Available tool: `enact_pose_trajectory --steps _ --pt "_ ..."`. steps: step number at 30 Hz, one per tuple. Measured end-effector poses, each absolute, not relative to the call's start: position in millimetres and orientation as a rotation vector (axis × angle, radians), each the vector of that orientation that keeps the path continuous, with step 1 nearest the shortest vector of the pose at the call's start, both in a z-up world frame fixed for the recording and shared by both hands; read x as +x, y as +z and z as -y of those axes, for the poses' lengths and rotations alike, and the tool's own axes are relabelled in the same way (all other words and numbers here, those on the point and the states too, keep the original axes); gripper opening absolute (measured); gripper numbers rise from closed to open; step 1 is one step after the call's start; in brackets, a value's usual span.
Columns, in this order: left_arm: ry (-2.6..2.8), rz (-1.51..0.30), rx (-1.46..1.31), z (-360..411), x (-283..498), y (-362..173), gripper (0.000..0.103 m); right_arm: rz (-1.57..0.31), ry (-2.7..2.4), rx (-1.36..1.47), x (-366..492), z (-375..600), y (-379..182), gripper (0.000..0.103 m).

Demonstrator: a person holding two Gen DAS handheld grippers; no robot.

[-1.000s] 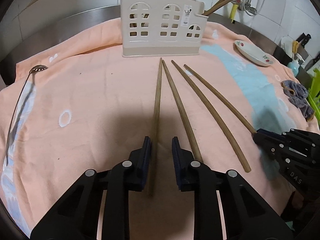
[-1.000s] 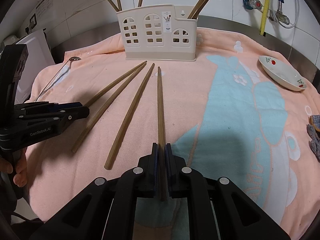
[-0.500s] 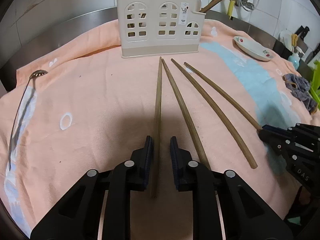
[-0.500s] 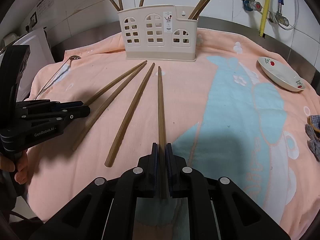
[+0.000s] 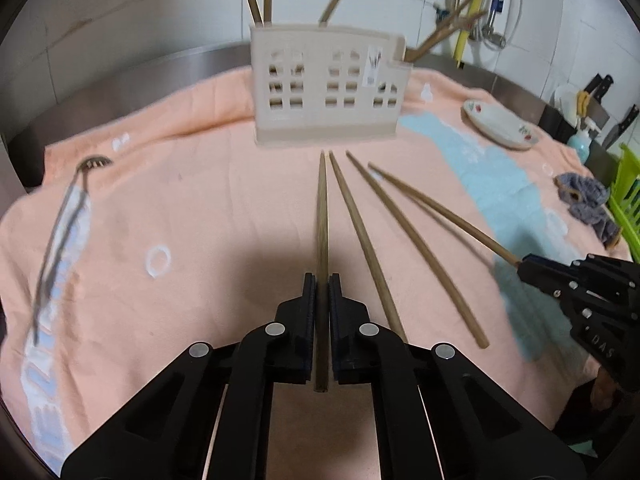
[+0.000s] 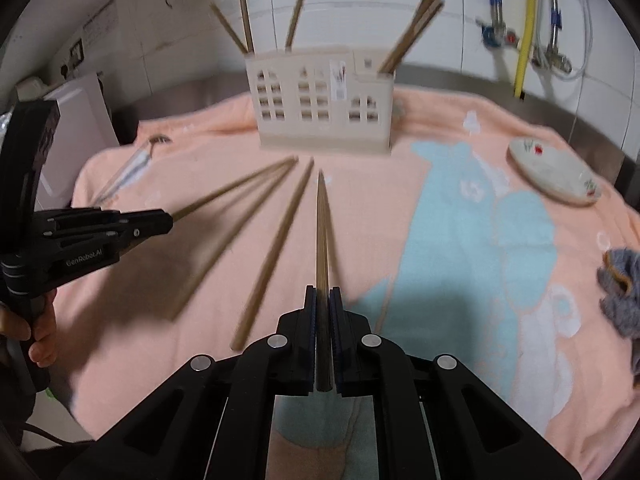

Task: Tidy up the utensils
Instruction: 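Lift the left gripper's chopstick into the holder while the right gripper inserts its chopstick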

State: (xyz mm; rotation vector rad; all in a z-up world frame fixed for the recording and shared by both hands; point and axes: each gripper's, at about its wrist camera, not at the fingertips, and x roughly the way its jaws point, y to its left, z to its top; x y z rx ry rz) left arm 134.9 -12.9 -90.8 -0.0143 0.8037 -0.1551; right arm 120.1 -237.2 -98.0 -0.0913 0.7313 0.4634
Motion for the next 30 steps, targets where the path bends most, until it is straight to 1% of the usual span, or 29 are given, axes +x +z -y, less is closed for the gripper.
enact_pose_trajectory --steps 8,13,20,30 --pt "-0.191 -0.704 -0.019 5 136 -45 0.005 -0.575 0.501 -0.096 123 231 -36 0.007" --pt "-0.211 -0.663 -0.012 4 144 -24 0.005 -0.533 0.525 -0.091 135 225 -13 0.007" --pt "-0.235 -0.657 -0.001 2 166 -3 0.005 -0.520 0.535 -0.109 159 223 10 0.007" --pt "-0.271 -0.601 0.037 3 190 47 0.005 -0.360 0.476 -0.151 171 235 78 0.007"
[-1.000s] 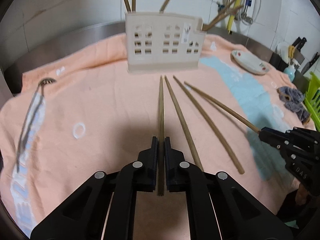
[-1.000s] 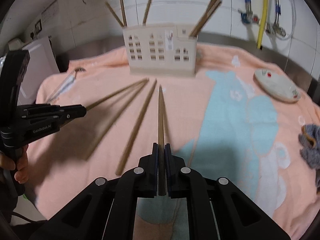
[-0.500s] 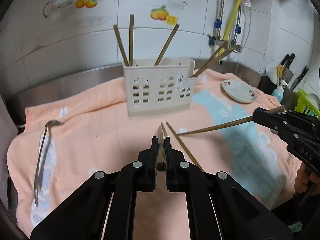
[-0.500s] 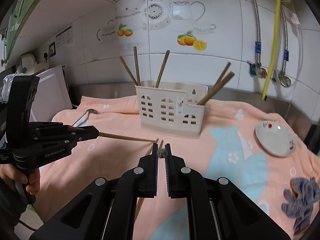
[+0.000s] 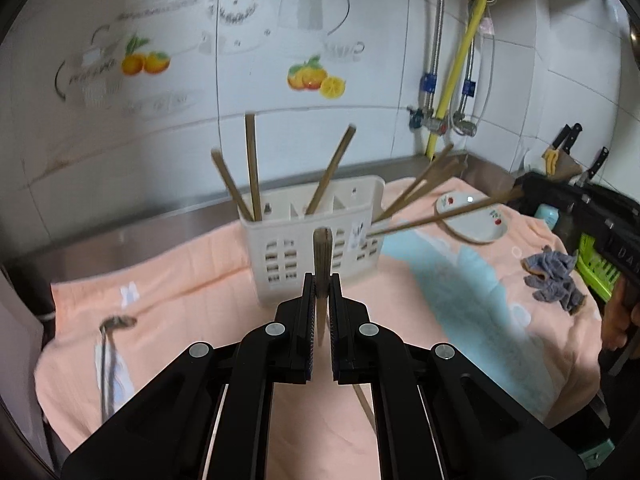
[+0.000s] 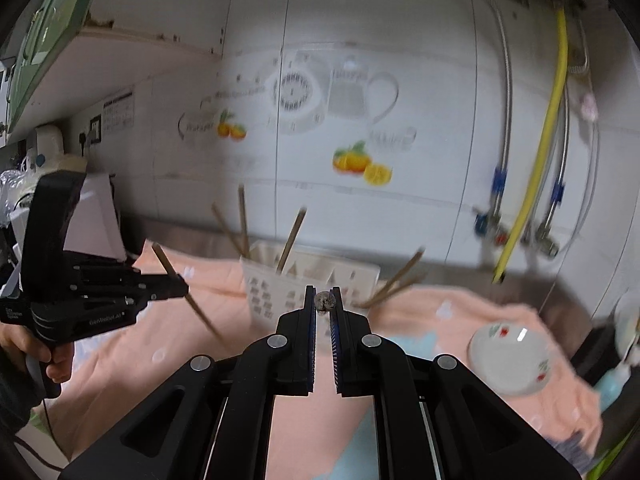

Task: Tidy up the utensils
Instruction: 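Lift the left gripper's chopstick into the holder while the right gripper inserts its chopstick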

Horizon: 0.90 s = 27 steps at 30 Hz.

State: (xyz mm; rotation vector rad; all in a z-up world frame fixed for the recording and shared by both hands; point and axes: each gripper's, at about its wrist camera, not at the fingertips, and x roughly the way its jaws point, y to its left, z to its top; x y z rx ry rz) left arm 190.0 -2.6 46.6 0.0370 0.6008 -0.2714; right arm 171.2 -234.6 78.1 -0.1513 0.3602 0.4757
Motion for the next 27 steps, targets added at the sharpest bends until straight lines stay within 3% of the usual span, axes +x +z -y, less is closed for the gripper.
enact_pose_trajectory --steps 17,27 --pt "-0.259 -0.366 0.057 -7 200 158 0.005 -0.316 0.430 -0.188 219 218 117 0.006" --pt "-0.230 -0.354 0.011 -13 243 161 0.005 -0.190 0.419 -0.213 240 194 140 0.006"
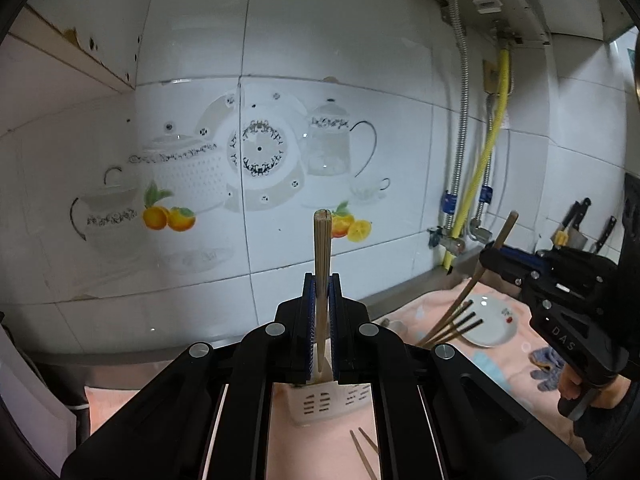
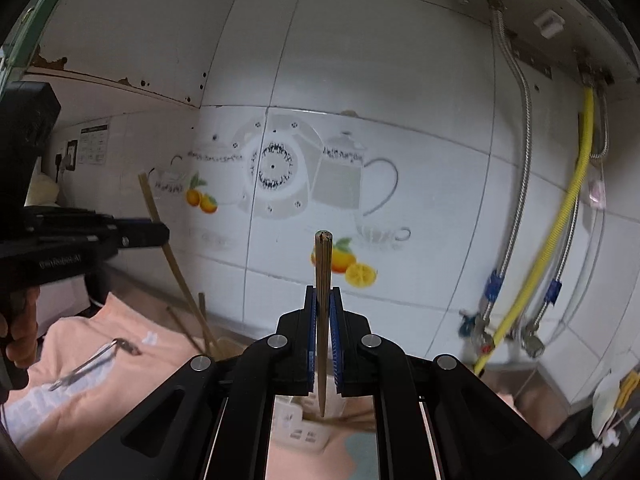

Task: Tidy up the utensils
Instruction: 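Lift the left gripper's chopstick into the holder while the right gripper inserts its chopstick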

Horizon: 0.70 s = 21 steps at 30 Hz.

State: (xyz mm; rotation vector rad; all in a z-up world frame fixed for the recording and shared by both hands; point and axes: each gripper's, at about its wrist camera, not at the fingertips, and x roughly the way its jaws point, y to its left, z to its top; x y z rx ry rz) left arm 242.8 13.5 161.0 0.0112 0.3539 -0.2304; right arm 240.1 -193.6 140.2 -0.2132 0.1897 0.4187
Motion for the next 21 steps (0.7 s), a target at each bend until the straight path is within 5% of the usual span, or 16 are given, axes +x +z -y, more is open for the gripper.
enact_pose_trajectory --steps 21 --pt "-0.230 -0.521 -0.043 -23 293 102 0.006 -0.390 0.434 -0.121 299 197 82 0.007"
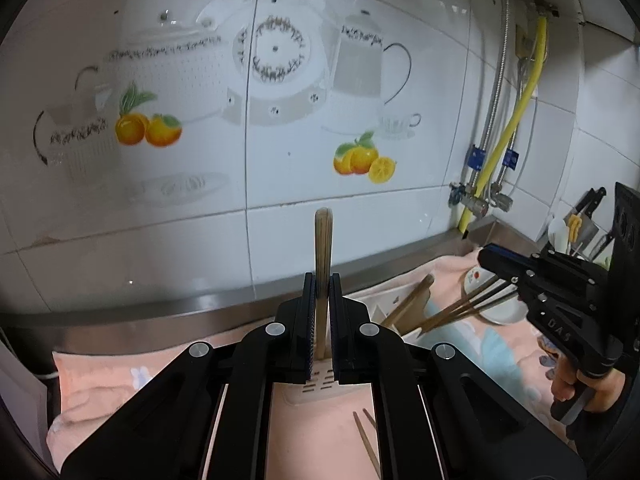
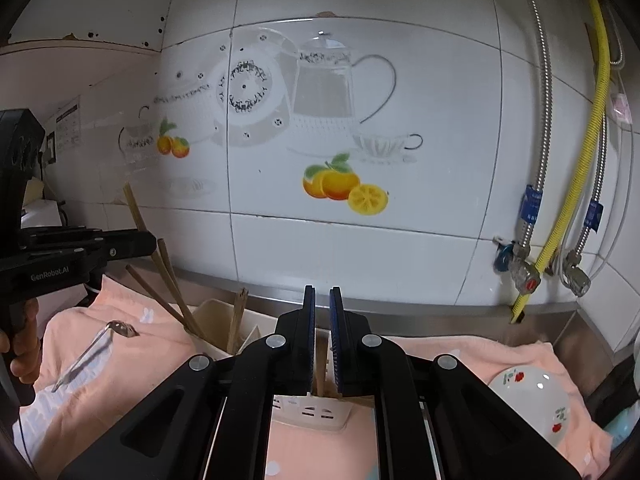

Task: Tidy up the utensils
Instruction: 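Open both grippers to release the chopsticks into the holder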

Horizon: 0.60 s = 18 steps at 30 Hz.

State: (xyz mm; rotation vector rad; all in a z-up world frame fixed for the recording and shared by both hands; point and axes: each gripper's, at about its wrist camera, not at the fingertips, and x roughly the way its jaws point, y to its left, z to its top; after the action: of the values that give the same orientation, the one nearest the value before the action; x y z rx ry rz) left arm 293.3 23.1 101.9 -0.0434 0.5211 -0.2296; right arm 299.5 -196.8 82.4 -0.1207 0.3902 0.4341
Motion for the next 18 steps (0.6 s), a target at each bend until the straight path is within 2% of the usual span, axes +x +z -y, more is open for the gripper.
enact_pose_trajectory --steps 5,10,14,16,18 --pt "-0.231 -0.520 -0.037 -21 286 100 0.009 -0.376 0.434 -0.118 288 204 85 0.024" --pt "-0.215 -0.505 -0.021 -19 266 100 0.036 -0.371 0.450 -0.110 263 213 85 0.039" --pt "-0.202 -0.512 -0.010 -19 247 92 0.045 -0.394 0.470 -0.121 237 215 72 0.047" --pt "-0.197 -0.523 -0.006 -20 236 84 0.053 -0.414 0.485 -0.116 227 215 65 0.052" --pt "-0.185 -0.530 0.002 -20 224 75 0.057 -0.437 0.503 -0.112 215 215 55 0.052"
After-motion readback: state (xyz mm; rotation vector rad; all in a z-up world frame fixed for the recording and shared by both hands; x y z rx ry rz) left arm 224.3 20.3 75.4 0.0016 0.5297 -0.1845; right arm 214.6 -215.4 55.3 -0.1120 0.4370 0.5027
